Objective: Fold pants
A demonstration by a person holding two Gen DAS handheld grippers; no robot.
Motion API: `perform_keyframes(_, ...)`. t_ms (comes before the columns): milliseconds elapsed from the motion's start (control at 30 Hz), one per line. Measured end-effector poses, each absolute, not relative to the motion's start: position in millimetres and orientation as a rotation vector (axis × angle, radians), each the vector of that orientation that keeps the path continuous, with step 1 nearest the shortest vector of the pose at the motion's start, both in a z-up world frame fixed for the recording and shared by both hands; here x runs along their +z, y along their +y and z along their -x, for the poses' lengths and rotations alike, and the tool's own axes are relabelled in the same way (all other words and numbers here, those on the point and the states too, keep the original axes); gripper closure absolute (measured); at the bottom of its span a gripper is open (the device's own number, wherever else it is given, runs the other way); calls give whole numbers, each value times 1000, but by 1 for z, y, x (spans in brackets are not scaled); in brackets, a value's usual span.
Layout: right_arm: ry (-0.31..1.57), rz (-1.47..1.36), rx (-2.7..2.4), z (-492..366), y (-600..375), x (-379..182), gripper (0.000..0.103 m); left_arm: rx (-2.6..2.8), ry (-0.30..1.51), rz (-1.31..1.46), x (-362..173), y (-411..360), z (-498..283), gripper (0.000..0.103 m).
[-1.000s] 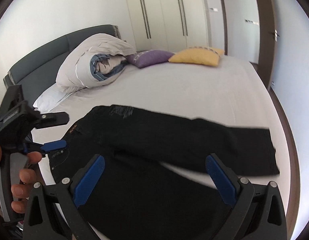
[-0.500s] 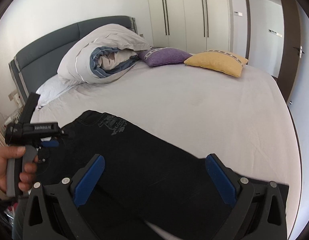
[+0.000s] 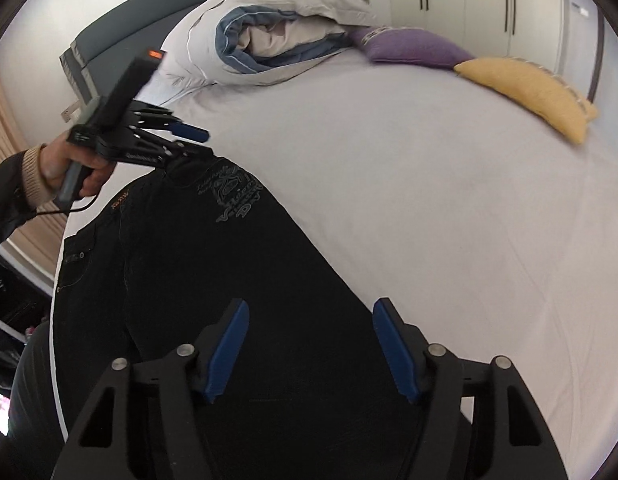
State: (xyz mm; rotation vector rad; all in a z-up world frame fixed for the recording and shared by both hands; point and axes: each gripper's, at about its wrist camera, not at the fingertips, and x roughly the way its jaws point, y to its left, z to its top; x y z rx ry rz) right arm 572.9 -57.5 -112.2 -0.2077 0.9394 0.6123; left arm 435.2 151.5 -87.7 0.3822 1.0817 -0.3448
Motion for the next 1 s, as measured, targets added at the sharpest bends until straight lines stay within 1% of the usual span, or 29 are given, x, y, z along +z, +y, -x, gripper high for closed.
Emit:
perform_keyframes(167,972,186,674,-594,-59,-123,35,-484,1186,-472,-120,158,-464,66)
perform_keyframes(300,1003,205,694,-603,-53,-134,35,-502,1205,-533,-133,169,-475,65)
perform_keyframes(333,1007,217,695,-604,-50,-137,35,-502,1200,-546,-135,168,-477,62)
perform_keyframes(400,1015,229,696,-605,-48,-141,35,-491,1180,-586,-135,167,-477,48)
perform_keyframes(433,1020,226,699,-605,-46,-143,35,-481,1160,-604,-134,166,-476,45)
perform_keyframes(567,1033,242,715,-604,-36,-146,35,-510,1204,-600,-149,168,-486,45)
perform_keyframes(733,1038,299,740,-602,-21,-145,38,-557,1317,-420,-158,191,-517,46)
perform_keyframes(767,1040,309,744,-602,-19,-145,39,-563,1333,-393,-159,196,-522,47)
perform_keyframes(833,1042,328,748,-602,-15,-146,43,-558,1343,-351,-161,203,-530,53)
perform_keyframes(900,1048,337,744,-604,-11,-149,46,-532,1327,-317,-158,211,-533,84)
perform_keyframes(967,1056,340,737,-609,-8,-151,52,-521,1318,-305,-156,217,-531,88)
perform_keyframes(1000,1058,342,733,-610,-5,-153,52,-511,1306,-328,-155,216,-529,91)
